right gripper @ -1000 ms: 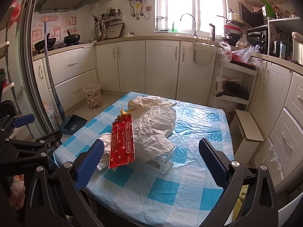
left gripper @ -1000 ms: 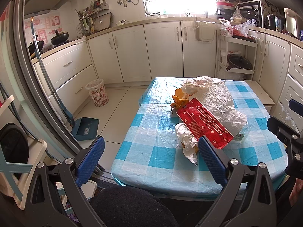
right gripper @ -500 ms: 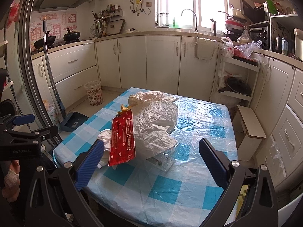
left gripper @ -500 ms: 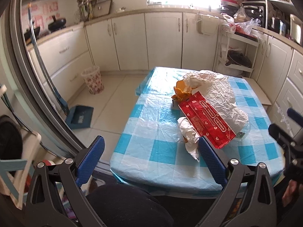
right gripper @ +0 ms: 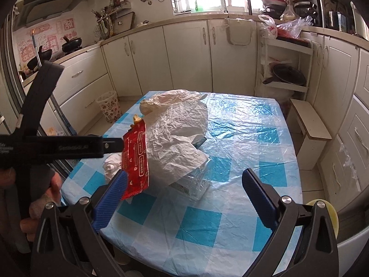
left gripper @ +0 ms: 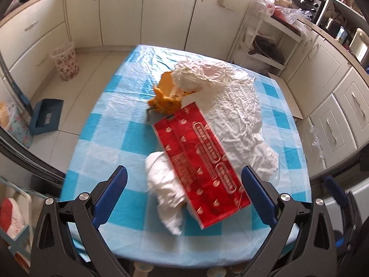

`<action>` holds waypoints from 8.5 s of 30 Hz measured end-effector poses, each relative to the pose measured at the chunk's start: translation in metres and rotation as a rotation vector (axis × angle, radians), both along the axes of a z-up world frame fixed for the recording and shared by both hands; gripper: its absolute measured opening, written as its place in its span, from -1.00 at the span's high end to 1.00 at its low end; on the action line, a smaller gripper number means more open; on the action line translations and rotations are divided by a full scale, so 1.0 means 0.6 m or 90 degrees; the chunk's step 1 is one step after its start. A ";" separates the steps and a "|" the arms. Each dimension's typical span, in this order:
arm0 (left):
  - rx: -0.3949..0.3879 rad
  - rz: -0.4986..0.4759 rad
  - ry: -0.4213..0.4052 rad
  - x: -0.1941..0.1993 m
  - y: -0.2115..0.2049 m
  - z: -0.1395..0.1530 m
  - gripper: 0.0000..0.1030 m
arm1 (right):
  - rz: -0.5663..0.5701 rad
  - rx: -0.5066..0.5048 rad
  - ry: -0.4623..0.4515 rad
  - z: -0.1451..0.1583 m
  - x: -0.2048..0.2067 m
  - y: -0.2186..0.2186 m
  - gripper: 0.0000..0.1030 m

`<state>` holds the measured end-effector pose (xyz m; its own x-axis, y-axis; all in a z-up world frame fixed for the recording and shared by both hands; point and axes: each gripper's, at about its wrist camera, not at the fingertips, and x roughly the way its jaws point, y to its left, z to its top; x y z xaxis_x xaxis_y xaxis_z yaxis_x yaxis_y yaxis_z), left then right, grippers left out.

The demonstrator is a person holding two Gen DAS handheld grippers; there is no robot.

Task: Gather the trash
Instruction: 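Grasp the red printed box with the left tool while the right tool grasps white tissue, then carry the red box and tissue to the yellow basin and release both, then grasp the crumpled white tissue on the table with the left tool, then grasp the bread crust with the right tool while the left tool holds tissue, then drop the bread crust and tissue into the yellow basin with both tools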

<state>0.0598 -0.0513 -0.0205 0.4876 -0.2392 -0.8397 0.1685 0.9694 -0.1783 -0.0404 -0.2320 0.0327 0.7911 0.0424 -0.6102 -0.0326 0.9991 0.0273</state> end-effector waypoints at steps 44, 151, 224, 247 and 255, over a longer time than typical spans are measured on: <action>-0.260 0.062 0.119 0.104 0.104 -0.054 0.99 | 0.053 0.341 0.161 -0.078 0.181 -0.054 0.40; -0.024 -0.054 -0.084 -0.126 -0.250 0.065 -0.54 | -0.228 0.321 0.075 -0.008 0.028 -0.519 -0.49; 0.074 0.074 -0.041 -0.006 0.027 -0.017 0.76 | 0.152 0.168 0.212 -0.065 0.053 -0.092 0.86; 0.012 -0.053 -0.171 -0.077 -0.089 0.054 0.76 | 0.084 0.165 0.146 -0.003 0.039 -0.170 0.86; -0.038 -0.135 -0.155 -0.107 -0.198 0.070 0.76 | -0.042 0.067 0.190 -0.002 0.018 -0.343 0.86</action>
<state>-0.0043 -0.1700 0.0217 0.6064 -0.4015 -0.6864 0.4094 0.8976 -0.1633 -0.0296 -0.4381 0.0317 0.5814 0.0718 -0.8104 0.0571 0.9901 0.1286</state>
